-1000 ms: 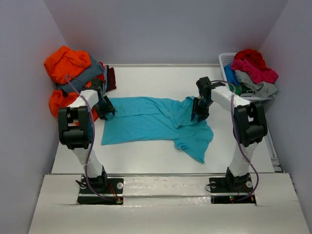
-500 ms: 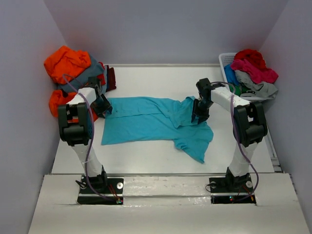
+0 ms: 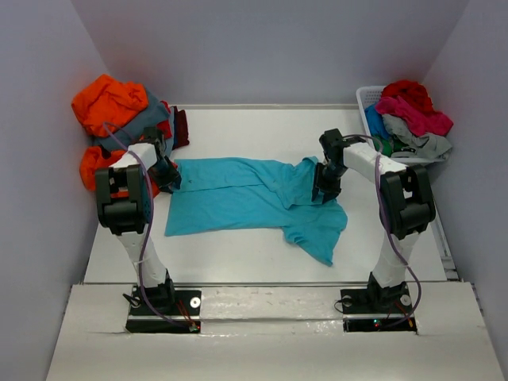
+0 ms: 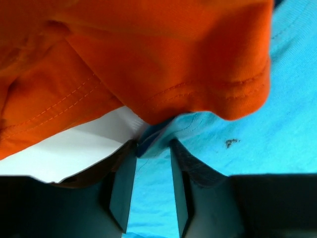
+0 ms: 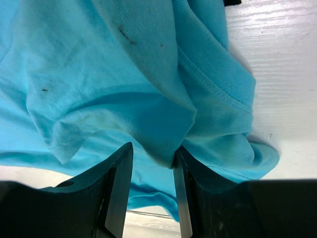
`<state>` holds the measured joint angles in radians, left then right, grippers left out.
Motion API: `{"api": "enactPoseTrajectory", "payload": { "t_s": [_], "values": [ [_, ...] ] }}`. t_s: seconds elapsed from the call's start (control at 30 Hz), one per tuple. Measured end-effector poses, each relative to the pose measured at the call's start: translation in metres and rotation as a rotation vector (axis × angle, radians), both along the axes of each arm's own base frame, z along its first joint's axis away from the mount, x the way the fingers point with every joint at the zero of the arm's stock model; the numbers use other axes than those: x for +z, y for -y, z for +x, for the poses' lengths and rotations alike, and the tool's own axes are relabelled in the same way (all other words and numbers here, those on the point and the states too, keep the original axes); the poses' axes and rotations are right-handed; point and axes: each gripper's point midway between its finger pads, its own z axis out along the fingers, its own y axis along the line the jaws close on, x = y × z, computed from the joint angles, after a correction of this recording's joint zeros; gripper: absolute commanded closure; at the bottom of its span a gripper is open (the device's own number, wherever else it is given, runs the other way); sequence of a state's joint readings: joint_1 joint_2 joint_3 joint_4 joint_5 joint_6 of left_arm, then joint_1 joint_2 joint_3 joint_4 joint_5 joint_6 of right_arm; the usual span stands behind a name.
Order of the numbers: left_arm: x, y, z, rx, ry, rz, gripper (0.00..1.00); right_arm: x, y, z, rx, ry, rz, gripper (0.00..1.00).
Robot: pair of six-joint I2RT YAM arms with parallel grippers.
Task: Fold and stack the t-shirts
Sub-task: Fold the flattened T-shirt at the center of the board.
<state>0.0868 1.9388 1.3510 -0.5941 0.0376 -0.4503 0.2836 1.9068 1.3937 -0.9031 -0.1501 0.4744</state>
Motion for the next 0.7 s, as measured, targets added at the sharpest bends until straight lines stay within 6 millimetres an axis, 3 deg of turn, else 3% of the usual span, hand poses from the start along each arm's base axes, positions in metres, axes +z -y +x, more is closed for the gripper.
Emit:
{"api": "enactPoseTrajectory", "payload": {
  "t_s": [0.13,0.33,0.47,0.6,0.7],
  "values": [
    [-0.0027,0.0011,0.0004,-0.006,-0.003,-0.007,0.76,-0.0009,0.0003,-0.0012,0.000,-0.004,-0.001,0.57],
    [-0.0025,0.0024,0.0015,-0.010,0.002,-0.014,0.77,-0.0012,0.0004,-0.0015,0.000,-0.005,-0.001,0.57],
    [-0.0022,0.0022,0.0015,-0.011,0.001,-0.013,0.72,-0.0050,0.0015,-0.0053,-0.001,-0.016,-0.005,0.57],
    [-0.0025,0.0014,0.0001,-0.011,-0.005,-0.007,0.57,-0.0078,0.0025,-0.0086,-0.001,-0.026,-0.007,0.57],
    [-0.0027,0.0006,-0.0007,-0.011,-0.008,-0.003,0.56,-0.0081,0.0024,-0.0086,-0.001,-0.026,-0.007,0.57]
  ]
}}
